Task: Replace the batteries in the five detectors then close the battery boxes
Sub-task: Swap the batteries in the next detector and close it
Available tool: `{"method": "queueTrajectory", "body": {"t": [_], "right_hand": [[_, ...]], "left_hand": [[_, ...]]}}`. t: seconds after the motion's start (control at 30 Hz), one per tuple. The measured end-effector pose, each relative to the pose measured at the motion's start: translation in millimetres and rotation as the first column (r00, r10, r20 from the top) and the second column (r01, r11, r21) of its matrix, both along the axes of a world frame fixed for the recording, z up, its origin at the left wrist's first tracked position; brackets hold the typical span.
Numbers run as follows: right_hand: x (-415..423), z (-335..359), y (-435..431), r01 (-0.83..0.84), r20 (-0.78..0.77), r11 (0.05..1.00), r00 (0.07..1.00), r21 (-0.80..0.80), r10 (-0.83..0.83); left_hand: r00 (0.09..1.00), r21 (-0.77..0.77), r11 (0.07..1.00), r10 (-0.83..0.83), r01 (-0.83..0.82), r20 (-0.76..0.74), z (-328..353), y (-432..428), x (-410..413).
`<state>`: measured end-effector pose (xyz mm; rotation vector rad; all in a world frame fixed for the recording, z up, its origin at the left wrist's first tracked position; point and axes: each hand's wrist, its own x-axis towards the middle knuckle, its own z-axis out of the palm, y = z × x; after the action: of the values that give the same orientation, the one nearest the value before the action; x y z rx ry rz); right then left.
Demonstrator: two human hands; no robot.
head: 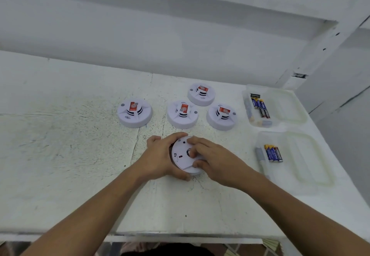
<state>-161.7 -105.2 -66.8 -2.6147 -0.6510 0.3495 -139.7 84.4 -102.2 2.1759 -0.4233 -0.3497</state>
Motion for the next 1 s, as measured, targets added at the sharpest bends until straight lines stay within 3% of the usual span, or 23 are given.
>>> {"method": "queueTrajectory", "body": {"t": [0.33,0.73,0.9,1.0], "right_hand": [[18.8,4.3,-12.4,-0.082,-0.068,0.993,0.994,0.089,0.088],[28.5,19.2,1.9,-0.135,-0.091,0.99,0.986,0.034,0.138],[19.0,15.3,0.4,-0.016,-0.088,0.988,0.996,0.153,0.03],[17.6,11.5,-5.4,0.269,-0.249,0.884,0.951,0.383,-0.181]], "left_hand": [[1.0,0.011,1.0,-0.007,0.007,-0.025,6.4,0.0,-1.3],[0.996,-0.02,0.998,0.059,-0.061,-0.066,6.1,1.5,-4.9],[0.995,-0.016,0.997,0.075,-0.076,-0.058,-0.2,1.3,-4.7],[0.993,-0.033,0.995,0.088,-0.091,-0.083,-1.8,1.2,-4.9]]}}
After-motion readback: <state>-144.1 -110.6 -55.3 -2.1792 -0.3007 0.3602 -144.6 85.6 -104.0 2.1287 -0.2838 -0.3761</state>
